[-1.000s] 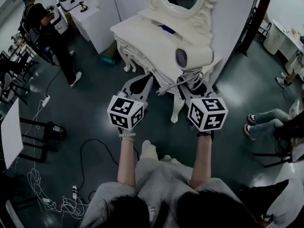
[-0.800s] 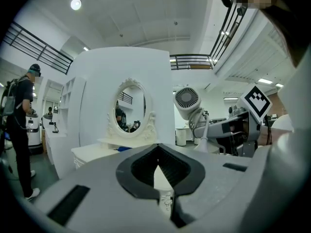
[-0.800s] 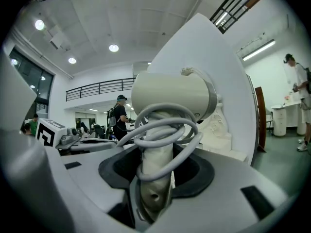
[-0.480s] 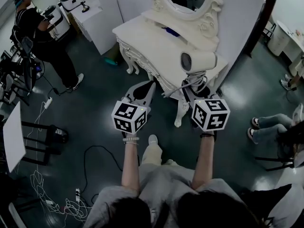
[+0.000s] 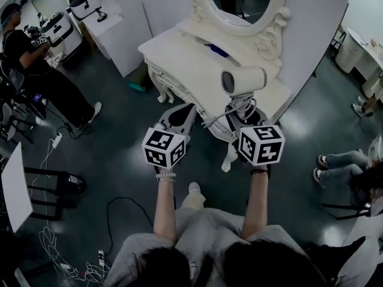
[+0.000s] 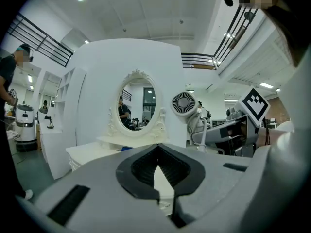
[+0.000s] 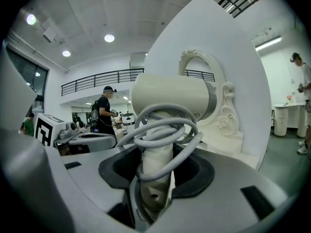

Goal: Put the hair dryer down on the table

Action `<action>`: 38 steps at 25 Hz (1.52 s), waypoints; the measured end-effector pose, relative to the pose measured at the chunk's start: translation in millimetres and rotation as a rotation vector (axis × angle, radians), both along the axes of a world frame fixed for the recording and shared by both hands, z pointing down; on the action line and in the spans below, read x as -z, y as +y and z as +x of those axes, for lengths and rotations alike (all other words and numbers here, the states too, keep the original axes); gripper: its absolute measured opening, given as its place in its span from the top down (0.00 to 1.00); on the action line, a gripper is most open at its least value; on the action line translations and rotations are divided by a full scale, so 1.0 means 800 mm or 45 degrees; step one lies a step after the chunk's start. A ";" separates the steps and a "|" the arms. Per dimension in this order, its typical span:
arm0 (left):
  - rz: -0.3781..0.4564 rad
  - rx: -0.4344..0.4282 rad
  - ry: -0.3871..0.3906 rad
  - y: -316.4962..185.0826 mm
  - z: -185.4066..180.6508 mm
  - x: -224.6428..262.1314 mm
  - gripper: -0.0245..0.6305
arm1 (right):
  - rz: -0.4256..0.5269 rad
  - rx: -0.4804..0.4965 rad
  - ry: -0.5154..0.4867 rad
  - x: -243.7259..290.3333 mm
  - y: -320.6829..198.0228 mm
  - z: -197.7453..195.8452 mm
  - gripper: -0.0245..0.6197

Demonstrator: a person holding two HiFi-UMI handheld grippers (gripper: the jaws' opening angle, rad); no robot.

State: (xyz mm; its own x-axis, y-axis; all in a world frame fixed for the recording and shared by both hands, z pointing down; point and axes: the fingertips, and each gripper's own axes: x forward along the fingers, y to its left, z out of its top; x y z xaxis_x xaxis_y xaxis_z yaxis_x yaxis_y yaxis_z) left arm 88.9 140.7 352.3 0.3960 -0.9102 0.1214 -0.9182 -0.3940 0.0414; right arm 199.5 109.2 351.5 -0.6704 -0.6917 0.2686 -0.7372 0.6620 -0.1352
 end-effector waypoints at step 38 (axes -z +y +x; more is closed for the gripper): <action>-0.104 -0.003 0.042 -0.292 -0.256 -0.060 0.96 | -0.174 0.007 -0.009 -0.069 -0.303 -0.259 0.68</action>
State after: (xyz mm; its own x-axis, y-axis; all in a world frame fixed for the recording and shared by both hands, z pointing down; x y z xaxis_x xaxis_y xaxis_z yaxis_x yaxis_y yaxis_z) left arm -115.7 -93.2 400.1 0.4030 -0.8969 0.1822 -0.9149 -0.3899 0.1041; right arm -7.8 -133.2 406.3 -0.6765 -0.6451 0.3554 -0.7322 0.6411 -0.2301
